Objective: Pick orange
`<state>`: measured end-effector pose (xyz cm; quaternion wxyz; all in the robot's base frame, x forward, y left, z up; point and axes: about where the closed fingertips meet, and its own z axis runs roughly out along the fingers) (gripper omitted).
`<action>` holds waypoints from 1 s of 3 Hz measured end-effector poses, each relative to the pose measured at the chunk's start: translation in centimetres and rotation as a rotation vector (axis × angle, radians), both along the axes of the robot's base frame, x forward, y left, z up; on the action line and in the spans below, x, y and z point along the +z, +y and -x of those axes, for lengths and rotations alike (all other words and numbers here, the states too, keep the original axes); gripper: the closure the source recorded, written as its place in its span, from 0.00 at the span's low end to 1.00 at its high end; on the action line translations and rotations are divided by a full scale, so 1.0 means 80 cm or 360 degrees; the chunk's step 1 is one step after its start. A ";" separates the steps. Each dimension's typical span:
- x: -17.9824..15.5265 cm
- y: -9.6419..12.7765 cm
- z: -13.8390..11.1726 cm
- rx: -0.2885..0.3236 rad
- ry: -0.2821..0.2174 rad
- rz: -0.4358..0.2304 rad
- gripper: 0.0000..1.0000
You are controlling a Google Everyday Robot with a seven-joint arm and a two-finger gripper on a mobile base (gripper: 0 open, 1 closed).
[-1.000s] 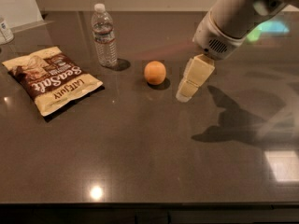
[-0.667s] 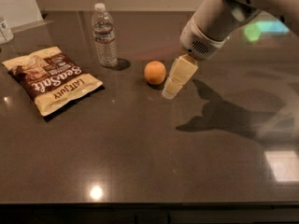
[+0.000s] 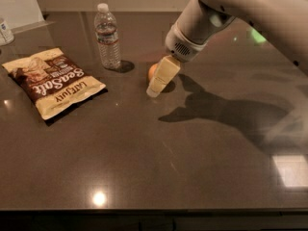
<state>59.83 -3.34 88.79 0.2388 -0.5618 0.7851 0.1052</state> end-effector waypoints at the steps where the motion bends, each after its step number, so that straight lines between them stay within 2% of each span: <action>1: -0.014 0.011 -0.017 -0.0013 0.0011 0.0024 0.00; 2: -0.025 0.013 -0.028 -0.0022 0.0015 0.0066 0.15; 3: -0.033 0.008 -0.035 -0.0031 0.0017 0.0107 0.39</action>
Offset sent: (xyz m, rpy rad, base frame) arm 0.0347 0.0096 -0.0274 -0.0764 0.0072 -0.0265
